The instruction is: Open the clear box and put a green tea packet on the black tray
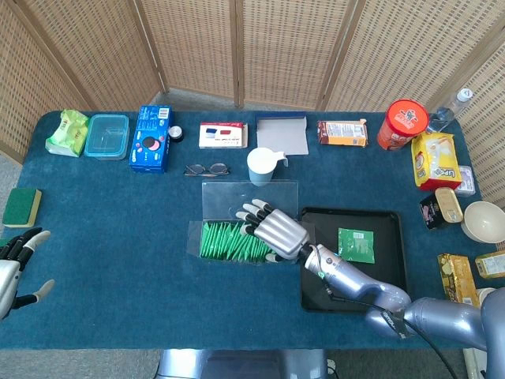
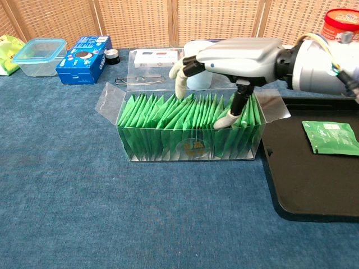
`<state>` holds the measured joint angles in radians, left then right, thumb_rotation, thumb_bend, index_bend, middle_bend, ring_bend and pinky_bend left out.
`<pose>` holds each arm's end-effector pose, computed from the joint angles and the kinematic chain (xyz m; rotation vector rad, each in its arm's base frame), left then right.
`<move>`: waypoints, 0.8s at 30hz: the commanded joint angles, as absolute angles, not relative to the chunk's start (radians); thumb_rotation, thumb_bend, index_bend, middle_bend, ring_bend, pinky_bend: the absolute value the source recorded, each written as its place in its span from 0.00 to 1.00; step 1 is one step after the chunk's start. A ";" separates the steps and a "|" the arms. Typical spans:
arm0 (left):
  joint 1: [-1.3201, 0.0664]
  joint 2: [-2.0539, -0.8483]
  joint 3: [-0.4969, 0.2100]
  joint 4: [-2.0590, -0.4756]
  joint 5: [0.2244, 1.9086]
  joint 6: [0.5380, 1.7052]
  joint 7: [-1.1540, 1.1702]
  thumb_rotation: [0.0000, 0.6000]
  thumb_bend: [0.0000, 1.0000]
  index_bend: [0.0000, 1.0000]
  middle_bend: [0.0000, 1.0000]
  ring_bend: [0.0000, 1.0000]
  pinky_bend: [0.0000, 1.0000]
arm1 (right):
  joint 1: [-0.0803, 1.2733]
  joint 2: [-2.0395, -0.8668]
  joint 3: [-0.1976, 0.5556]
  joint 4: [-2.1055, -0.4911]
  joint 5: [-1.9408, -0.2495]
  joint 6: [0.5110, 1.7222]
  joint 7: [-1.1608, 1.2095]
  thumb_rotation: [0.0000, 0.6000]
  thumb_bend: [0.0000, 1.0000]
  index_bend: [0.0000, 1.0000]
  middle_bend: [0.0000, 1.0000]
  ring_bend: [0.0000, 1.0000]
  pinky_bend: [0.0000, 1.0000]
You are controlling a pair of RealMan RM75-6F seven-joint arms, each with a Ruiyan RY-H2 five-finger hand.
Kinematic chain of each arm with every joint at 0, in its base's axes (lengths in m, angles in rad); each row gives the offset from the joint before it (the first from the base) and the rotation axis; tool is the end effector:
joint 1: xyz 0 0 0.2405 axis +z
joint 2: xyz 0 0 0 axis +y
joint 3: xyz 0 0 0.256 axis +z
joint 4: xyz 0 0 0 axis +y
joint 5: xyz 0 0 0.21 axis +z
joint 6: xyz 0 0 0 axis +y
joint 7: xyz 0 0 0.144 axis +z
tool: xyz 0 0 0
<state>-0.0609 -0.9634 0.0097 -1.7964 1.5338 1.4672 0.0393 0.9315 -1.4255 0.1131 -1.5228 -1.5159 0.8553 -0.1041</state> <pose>-0.2906 0.1590 0.1788 -1.4471 -0.9540 -0.8480 -0.0742 -0.3381 -0.0060 2.3108 -0.5858 1.0812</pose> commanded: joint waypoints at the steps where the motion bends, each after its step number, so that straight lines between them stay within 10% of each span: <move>1: -0.061 -0.964 0.010 -1.795 1.534 1.467 0.038 1.00 0.20 0.13 0.13 0.16 0.24 | 0.940 -1.431 0.120 -1.521 -1.512 0.847 -0.107 1.00 0.09 0.31 0.16 0.07 0.09; 24: -0.056 -0.966 0.013 -1.784 1.536 1.472 0.026 1.00 0.20 0.13 0.13 0.16 0.24 | 0.984 -1.472 0.145 -1.486 -1.465 0.810 -0.152 1.00 0.09 0.31 0.16 0.07 0.09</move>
<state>-0.0558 -0.9661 0.0131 -1.7841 1.5356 1.4714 0.0264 0.9833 -1.4708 0.1451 -1.4882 -1.4658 0.8115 -0.1512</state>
